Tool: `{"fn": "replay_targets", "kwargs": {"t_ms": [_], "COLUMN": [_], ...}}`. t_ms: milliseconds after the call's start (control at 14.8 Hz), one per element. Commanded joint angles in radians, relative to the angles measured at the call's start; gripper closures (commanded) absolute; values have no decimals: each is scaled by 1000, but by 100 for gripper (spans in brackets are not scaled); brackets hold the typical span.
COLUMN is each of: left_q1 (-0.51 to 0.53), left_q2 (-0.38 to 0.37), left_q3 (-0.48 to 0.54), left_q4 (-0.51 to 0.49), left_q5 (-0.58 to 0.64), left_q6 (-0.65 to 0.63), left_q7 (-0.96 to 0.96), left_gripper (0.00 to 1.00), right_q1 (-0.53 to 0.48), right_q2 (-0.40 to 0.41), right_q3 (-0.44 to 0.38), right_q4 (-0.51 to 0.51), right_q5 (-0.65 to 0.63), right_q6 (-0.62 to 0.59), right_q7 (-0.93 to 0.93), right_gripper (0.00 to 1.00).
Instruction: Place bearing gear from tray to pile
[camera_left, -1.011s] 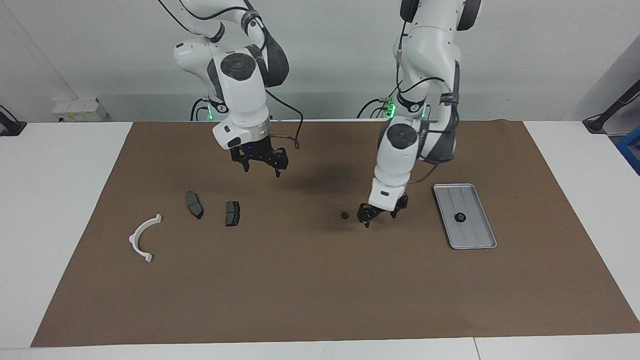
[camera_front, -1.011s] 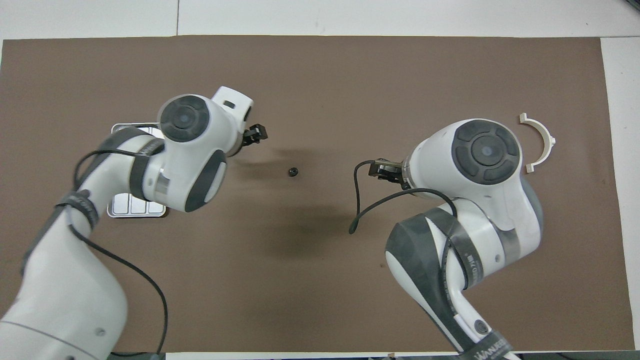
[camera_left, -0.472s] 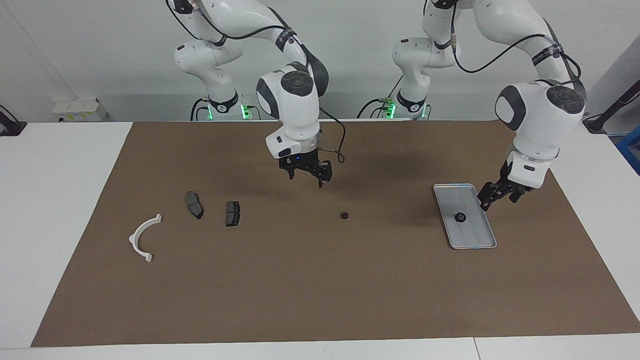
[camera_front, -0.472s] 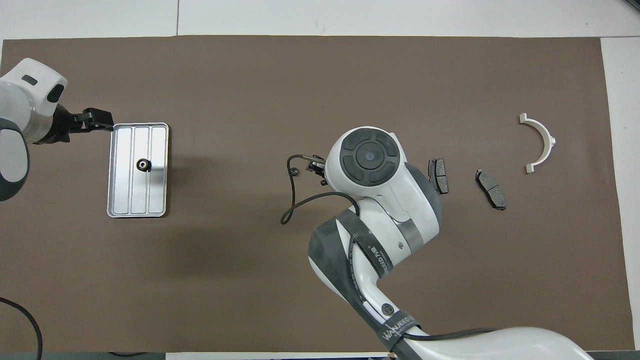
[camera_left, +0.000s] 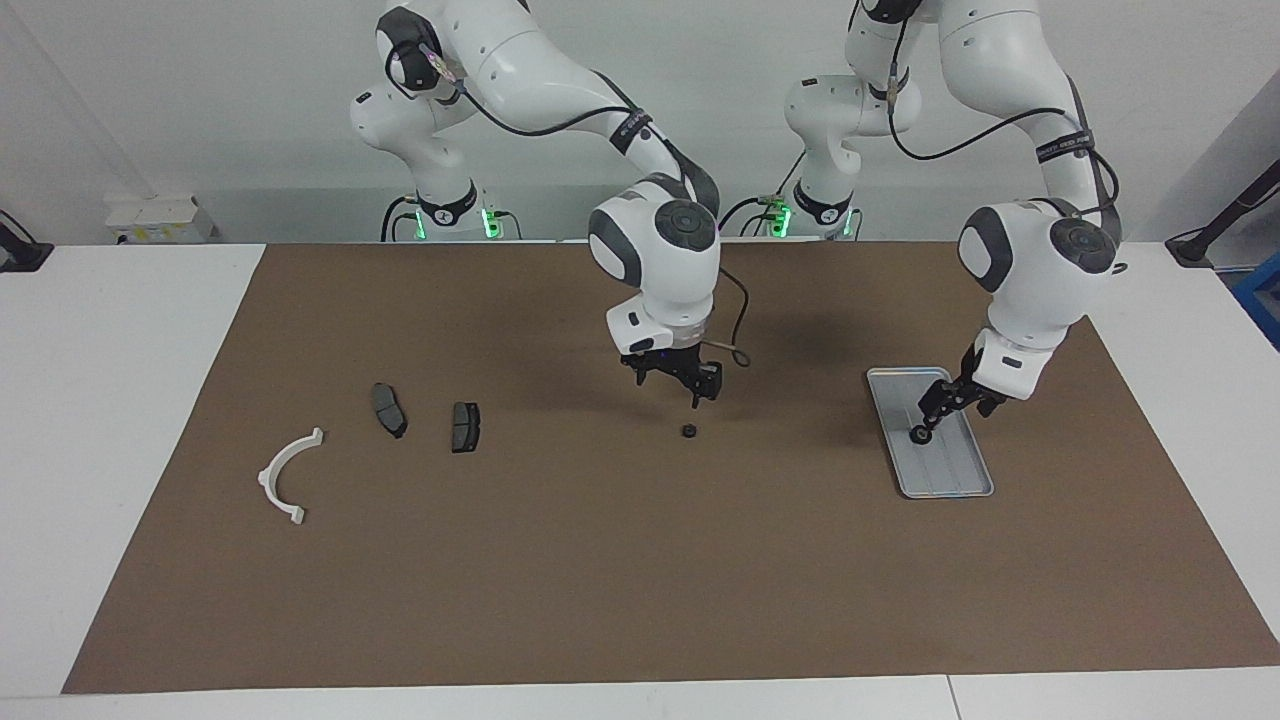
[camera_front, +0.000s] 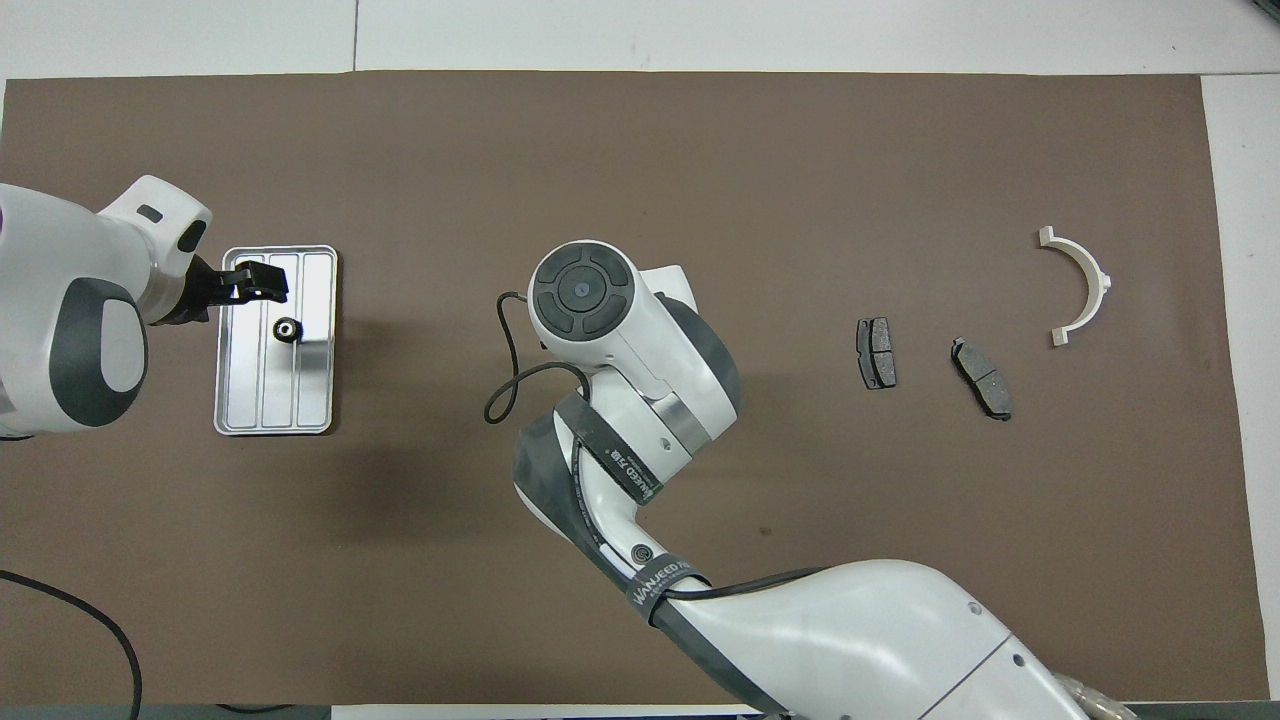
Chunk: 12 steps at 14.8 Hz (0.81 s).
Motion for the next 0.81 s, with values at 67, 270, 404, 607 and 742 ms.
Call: {"fn": "replay_targets", "kwargs": {"t_ms": [67,270,404,607,742], "left_q1": [-11,-11,-11,-12,-15], "left_q2": [5,52,54,57,59], "left_q3": [11,11,11,11,8], "left_q4": [-73,-78,-81,-108,-130], "left_q5": [-21,-21,-21,-21,-21], "left_q6": [77,134,134,158,192], "left_q7": [11,10,11,11,10], "left_gripper": [1,1,1,2,2], "right_q1": [3,-5,-2,-2,4], "right_q2": [129,177,209,229,241], "right_q3": [0,0,0,0,0], "right_q4": [185,214,235,237,236], "right_q5": [-16,-20,-20,-20,-22], "right_q6": [-26,-3,3,22,22], "right_q7": [33,33,32,32,33], "right_gripper": [0,0,0,0,0]}}
